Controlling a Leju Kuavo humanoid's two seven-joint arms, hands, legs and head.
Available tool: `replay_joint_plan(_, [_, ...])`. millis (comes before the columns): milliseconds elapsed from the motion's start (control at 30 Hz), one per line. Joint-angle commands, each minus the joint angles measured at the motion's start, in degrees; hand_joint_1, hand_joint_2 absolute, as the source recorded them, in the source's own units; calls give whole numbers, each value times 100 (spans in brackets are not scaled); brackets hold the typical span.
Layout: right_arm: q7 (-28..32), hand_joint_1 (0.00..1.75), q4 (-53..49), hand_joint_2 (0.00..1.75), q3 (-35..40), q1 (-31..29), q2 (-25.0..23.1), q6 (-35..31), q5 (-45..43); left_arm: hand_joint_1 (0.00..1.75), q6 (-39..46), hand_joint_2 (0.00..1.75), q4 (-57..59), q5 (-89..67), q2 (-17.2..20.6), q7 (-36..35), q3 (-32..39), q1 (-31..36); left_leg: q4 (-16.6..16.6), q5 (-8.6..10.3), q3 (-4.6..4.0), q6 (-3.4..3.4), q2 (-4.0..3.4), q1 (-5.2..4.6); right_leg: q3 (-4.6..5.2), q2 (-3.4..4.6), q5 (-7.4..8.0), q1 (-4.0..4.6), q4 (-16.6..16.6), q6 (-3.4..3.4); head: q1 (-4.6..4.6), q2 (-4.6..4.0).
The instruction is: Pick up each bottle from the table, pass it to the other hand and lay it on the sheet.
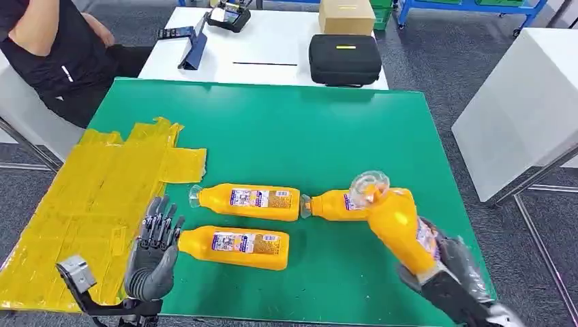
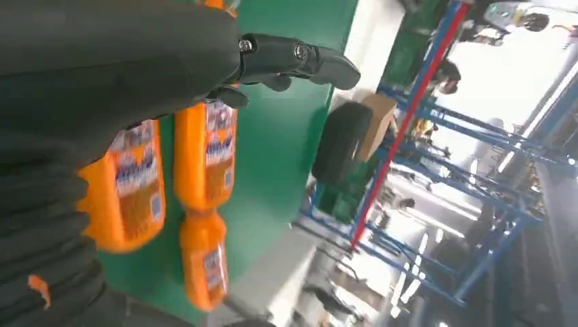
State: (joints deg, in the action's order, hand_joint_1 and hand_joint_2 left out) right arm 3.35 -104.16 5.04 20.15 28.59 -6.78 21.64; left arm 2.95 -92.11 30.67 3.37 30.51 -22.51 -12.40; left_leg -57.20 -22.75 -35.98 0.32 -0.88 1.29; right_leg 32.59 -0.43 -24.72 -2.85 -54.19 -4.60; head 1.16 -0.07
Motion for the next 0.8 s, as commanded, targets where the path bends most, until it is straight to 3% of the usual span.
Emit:
replay_joint_plan(33, [141,175,1808,175,1940,-1519,-1122,-330,-33,0,-38,175,103,395,461,-24,-535,258,12,0,24,-3,-14,13,-21,20,9,16,19,28,0,0])
replay_joint_plan(233, [160,175,1885,175,2091,-2228,-1400,-51,-514,0,-30,175,-121,595,375,-332,-720,619,1,2,16,0,-14,8,-11,21,6,9,3,40,-2,0])
replay_joint_plan(367, [16,175,1922,175,2476,-2758,-1733,34,-443,0,56,175,-447,613,496,-480,-728,484,-1,4,6,0,-22,2,-4,31,14,5,-3,38,0,0])
replay_joint_plan(533, [-134,175,2106,175,2743,-2925,-1973,-140,-368,0,31,175,-502,623,585,-438,-734,341,4,9,14,-2,-11,4,-11,18,9,7,1,38,-2,0])
replay_joint_plan(800, [-316,175,1781,175,3046,-3020,-2177,-217,-286,0,58,175,-506,554,423,-394,-791,515,-1,12,-1,1,-1,-1,-3,8,7,1,-6,32,-2,0])
